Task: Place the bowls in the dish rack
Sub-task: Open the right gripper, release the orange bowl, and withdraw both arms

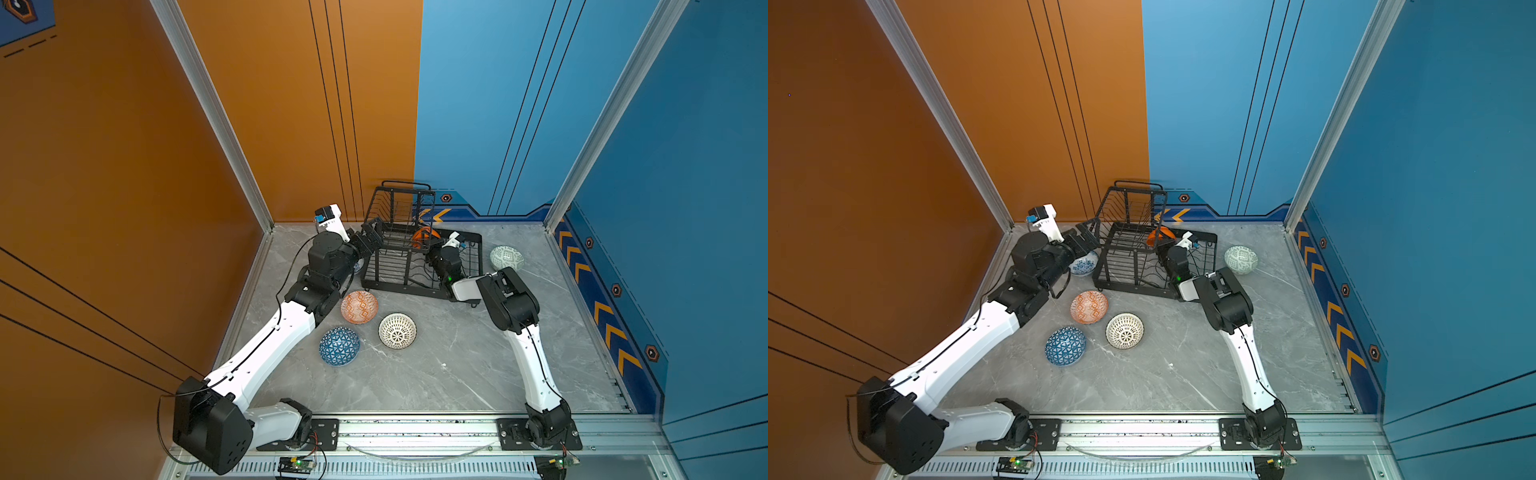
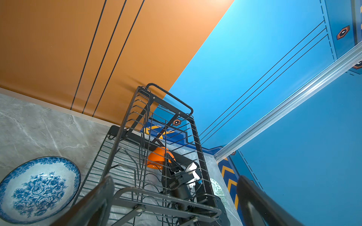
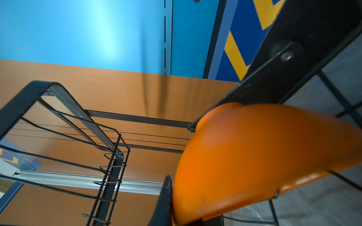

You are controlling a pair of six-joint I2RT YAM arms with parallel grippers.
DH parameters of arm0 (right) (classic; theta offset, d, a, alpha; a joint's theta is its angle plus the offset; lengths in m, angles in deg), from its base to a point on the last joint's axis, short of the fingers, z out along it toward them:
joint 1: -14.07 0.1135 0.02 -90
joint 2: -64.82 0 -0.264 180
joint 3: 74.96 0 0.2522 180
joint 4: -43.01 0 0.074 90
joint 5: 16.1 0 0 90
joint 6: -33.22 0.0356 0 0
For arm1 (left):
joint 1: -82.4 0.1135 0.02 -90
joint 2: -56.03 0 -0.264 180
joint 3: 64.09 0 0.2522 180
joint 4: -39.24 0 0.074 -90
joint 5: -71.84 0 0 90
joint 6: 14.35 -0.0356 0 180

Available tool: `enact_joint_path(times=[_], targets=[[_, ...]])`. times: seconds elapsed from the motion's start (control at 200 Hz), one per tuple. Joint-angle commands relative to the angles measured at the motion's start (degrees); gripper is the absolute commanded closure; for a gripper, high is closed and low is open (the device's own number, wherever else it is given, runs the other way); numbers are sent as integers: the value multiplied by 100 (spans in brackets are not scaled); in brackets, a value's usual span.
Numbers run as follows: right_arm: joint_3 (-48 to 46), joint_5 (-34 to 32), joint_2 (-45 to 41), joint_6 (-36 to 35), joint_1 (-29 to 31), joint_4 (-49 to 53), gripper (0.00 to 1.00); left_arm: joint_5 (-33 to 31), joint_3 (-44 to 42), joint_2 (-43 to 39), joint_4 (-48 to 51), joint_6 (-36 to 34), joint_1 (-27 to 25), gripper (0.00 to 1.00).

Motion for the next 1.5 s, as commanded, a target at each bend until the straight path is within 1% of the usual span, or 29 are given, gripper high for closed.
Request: enact_joint_path(times=[0.0, 0.13, 0.25, 0.305, 0.4, 0.606, 0.791, 0.851, 0.951, 1.001, 1.086, 1.196, 1.321, 1.371, 1.486, 1.496], targets=[[-105, -225, -369, -177, 56, 420, 100, 55, -45, -141, -126, -26, 17, 2], [-79, -283, -548, -242, 96, 885, 100, 28, -65, -171, -128, -49, 12, 2], [2, -317, -614, -158, 113, 1236, 100, 27, -74, -187, -123, -62, 4, 2], [60, -313, -631, -119, 121, 1428, 94, 5, -74, -211, -121, -66, 12, 2], [136, -320, -610, -84, 137, 1463, 87, -13, -83, -231, -125, -84, 10, 2], [268, -310, -627, 12, 157, 1596, 80, -20, -100, -241, -122, -92, 11, 2], [279, -313, -781, -98, 168, 1652, 78, -20, -109, -262, -128, -93, 1, 2], [261, -300, -844, -144, 165, 1672, 75, -31, -116, -272, -124, -108, -5, 2], [203, -260, -925, -154, 154, 1640, 71, -50, -113, -280, -122, -118, -14, 2], [182, -222, -960, -153, 131, 1610, 68, -55, -117, -276, -126, -125, -19, 2], [83, -172, -1058, -123, 105, 1599, 60, -72, -118, -281, -124, -136, -27, 2], [-177, -215, -1289, -101, 72, 1648, 54, -106, -118, -293, -126, -128, -28, 2], [-615, -259, -1628, -106, 15, 1779, 42, -168, -109, -362, -42, -75, -17, 2], [-792, -271, -1755, -110, -19, 1781, 35, -188, -101, -393, 29, -50, -17, 2], [-1148, -193, -1953, -119, -101, 1713, 26, -214, -118, -460, 136, 38, 10, 2], [-1177, -191, -2100, -123, -110, 1722, 25, -217, -118, -466, 152, 56, 8, 2]])
